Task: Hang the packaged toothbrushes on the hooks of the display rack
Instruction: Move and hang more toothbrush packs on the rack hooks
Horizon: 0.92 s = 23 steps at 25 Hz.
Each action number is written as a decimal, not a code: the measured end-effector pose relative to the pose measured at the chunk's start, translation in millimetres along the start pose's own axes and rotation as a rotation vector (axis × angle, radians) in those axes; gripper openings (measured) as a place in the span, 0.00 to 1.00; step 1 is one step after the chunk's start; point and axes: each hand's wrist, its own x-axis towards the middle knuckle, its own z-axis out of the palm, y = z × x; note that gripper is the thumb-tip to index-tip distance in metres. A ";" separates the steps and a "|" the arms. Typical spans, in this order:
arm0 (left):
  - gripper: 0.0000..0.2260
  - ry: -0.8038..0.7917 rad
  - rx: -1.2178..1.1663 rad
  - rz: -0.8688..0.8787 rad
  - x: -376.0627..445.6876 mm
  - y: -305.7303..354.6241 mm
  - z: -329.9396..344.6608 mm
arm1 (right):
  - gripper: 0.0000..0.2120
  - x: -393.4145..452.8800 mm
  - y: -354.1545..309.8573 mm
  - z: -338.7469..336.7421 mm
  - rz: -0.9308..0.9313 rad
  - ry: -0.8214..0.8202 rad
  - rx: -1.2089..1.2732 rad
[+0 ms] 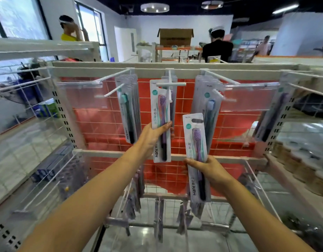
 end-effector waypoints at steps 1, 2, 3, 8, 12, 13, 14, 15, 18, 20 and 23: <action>0.08 -0.016 -0.005 0.001 6.1 -1.0 -0.6 | 0.14 1.8 1.6 0.3 -0.009 0.008 0.004; 0.08 -0.030 -0.002 -0.004 11.5 -2.5 -1.4 | 0.12 3.4 3.2 0.2 -0.017 0.019 0.003; 0.08 -0.042 0.013 -0.014 16.9 -4.4 -2.0 | 0.10 4.6 4.1 0.4 -0.027 0.029 -0.009; 0.07 -0.089 0.026 -0.042 40.1 -8.4 4.5 | 0.11 12.3 6.0 6.3 -0.083 0.054 -0.085; 0.14 -0.112 0.029 -0.043 52.6 -10.4 4.7 | 0.11 18.0 -1.8 19.8 -0.107 0.029 -0.070; 0.15 -0.122 0.037 -0.028 57.0 -11.5 3.5 | 0.11 19.6 -5.7 23.2 -0.113 0.025 -0.076; 0.15 -0.135 0.047 -0.020 60.8 -11.6 2.4 | 0.10 21.3 -11.1 26.1 -0.123 0.031 -0.088; 0.15 -0.144 0.054 -0.012 66.2 -12.9 1.2 | 0.07 22.9 -17.2 28.1 -0.138 0.045 -0.112; 0.13 -0.151 0.139 0.006 76.8 -13.2 -2.6 | 0.02 29.1 -33.6 31.1 -0.178 0.080 -0.254; 0.12 -0.180 0.241 0.037 79.8 -13.9 -8.2 | 0.02 34.3 -43.5 35.7 -0.174 0.065 -0.344; 0.12 -0.249 0.344 0.050 88.2 -25.7 -17.0 | 0.02 46.0 -62.7 45.5 -0.188 0.040 -0.458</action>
